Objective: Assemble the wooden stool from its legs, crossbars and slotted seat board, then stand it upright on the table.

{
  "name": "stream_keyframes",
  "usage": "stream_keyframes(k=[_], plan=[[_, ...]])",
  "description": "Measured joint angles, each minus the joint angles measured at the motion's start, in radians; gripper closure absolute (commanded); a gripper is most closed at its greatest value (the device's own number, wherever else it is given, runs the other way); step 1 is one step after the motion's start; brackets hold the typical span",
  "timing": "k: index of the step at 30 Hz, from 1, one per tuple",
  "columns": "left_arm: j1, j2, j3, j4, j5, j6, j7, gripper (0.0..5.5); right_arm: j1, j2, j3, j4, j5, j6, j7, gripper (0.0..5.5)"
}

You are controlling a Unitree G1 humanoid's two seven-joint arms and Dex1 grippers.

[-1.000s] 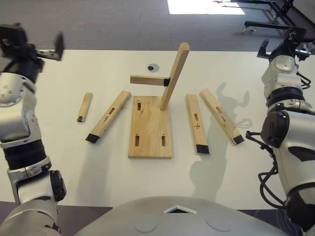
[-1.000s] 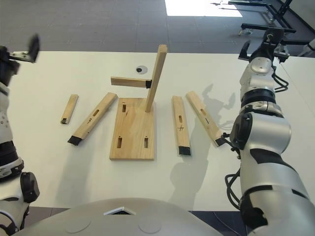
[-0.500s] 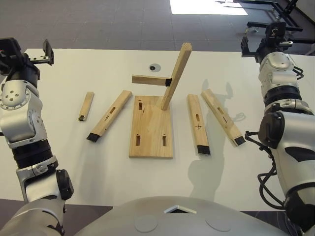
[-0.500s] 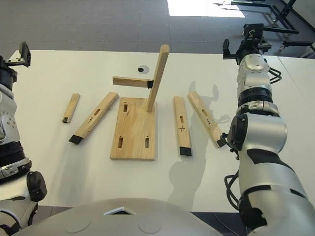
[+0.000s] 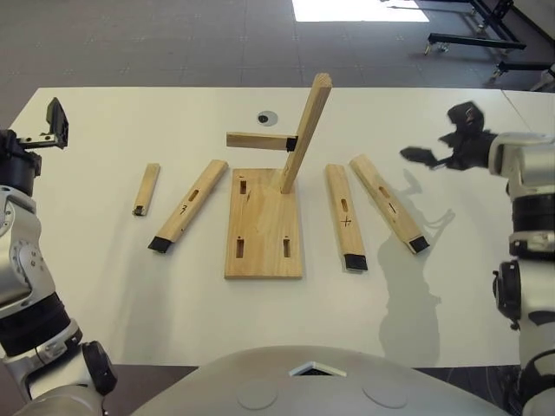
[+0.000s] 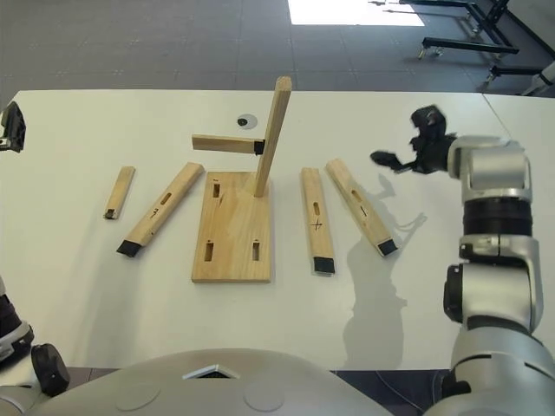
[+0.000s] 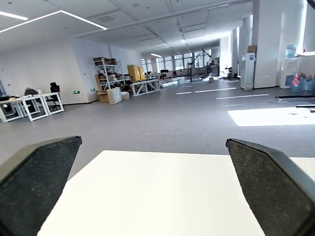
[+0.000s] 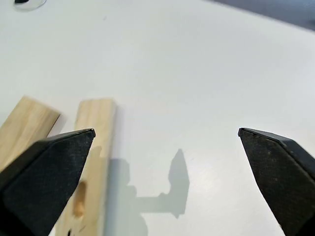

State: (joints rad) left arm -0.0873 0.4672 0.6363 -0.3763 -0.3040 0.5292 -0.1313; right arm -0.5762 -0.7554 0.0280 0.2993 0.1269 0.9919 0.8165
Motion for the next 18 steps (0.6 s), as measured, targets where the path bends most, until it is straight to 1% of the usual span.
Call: stream_keyframes(k=[3,7,10,13,18], plan=[[0.048,-0.025,0.041,-0.036,-0.001,0.014,0.042,0.10,0.070,0.025,0.022,-0.131,0.011,0.075,-0.033,0.14],[0.140,-0.074,0.079,-0.105,-0.006,0.021,0.070,0.10,0.078,0.021,0.076,-0.174,0.013,0.097,-0.023,0.14],[0.207,-0.107,0.116,-0.167,-0.010,0.027,0.092,0.10,0.073,-0.014,0.129,-0.172,0.007,0.069,0.007,0.14],[0.239,-0.113,0.148,-0.194,-0.022,0.033,0.100,0.10,0.072,-0.035,0.170,-0.139,-0.029,0.008,0.007,0.14],[0.250,-0.112,0.150,-0.208,-0.031,0.043,0.103,0.10,0.089,-0.043,0.194,-0.112,-0.049,-0.034,0.001,0.14]])
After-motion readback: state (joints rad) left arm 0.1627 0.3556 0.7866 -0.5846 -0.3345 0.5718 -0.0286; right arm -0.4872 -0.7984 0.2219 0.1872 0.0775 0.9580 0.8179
